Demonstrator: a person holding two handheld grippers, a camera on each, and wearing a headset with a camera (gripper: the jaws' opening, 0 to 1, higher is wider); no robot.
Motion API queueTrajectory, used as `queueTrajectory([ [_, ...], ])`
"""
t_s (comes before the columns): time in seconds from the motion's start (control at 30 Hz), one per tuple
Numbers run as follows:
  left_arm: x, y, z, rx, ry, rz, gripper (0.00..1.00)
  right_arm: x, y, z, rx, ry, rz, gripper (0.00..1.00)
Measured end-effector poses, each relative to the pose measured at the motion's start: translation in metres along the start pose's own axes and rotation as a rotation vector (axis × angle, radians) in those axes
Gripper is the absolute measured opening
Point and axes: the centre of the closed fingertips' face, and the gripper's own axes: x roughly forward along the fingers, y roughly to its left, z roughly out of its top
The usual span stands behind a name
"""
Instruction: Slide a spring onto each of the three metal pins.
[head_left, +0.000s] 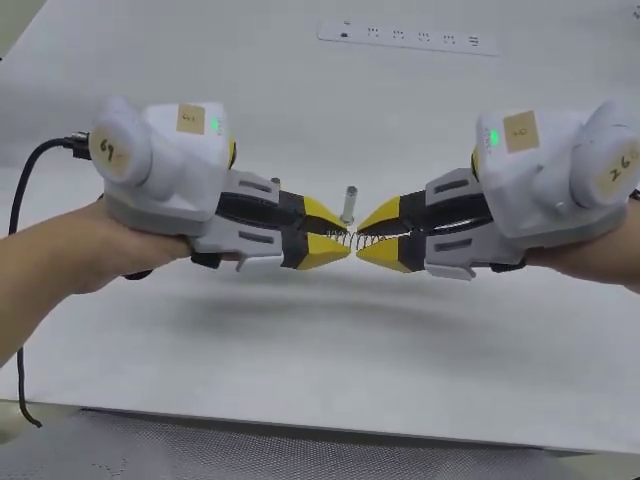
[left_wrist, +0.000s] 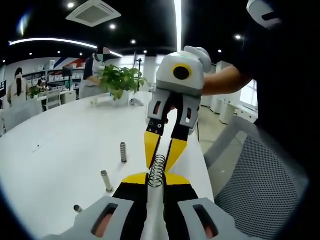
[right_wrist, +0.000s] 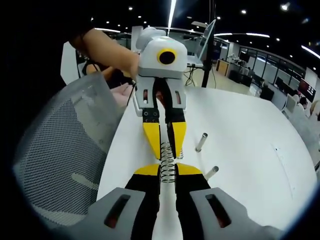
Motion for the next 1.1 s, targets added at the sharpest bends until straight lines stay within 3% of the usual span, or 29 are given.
queueTrajectory([
  [1.1, -0.001, -0.005, -0.001, 0.003, 0.019, -0.030, 0.02, -0.007, 0.005, -0.012, 0.034, 0.009, -0.007, 0.09],
])
